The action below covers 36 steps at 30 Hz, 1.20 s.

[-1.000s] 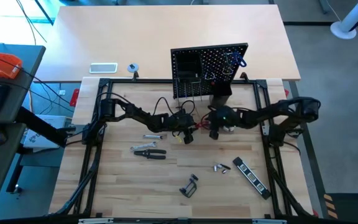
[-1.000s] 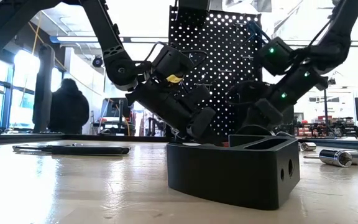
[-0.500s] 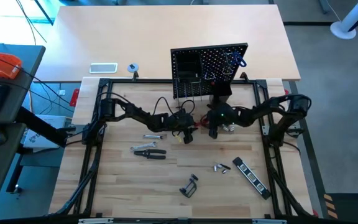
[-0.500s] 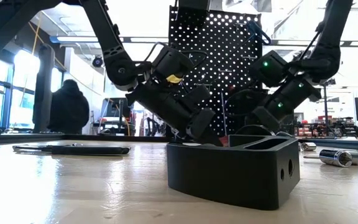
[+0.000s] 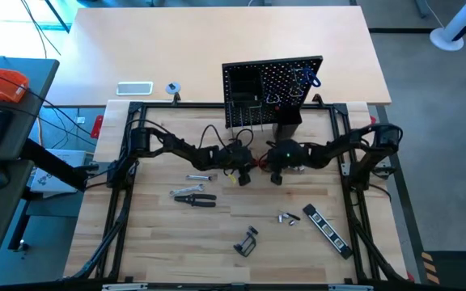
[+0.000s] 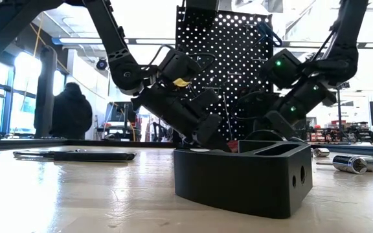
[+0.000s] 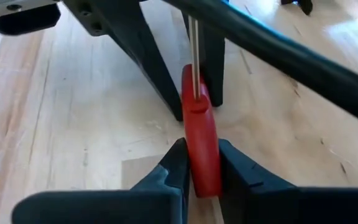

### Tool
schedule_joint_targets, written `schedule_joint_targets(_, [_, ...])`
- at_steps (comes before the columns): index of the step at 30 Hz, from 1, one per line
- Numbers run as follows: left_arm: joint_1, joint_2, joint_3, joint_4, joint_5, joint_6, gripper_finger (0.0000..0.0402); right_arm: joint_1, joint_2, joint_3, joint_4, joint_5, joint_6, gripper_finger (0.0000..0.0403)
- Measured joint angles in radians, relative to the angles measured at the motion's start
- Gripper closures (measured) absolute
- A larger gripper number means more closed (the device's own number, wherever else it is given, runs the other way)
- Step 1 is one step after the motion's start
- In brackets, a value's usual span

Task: Hang tools onto peg board
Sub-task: Put the red allen wrench into the bottom black bin on the peg board

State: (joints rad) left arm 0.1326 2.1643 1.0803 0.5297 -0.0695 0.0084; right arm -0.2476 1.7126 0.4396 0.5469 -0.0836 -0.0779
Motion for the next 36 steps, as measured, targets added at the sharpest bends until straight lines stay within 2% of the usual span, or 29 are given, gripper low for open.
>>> schedule_joint_targets(7, [0.000, -0.002, -0.002, -0.001, 0.109, 0.044, 0.0346, 0.052, -0.007, -0.003, 0.002, 0.014, 0.039, 0.0361])
schedule_joint_targets(16, [-0.026, -0.016, -0.001, -0.023, 0.190, 0.030, 0.0353, 0.129, -0.105, -0.005, -0.094, 0.013, 0.086, 0.0361])
schedule_joint_targets(36, [-0.106, -0.207, 0.001, -0.196, 0.183, 0.088, 0.0355, 0.288, -0.322, -0.002, -0.189, 0.093, 0.174, 0.0361])
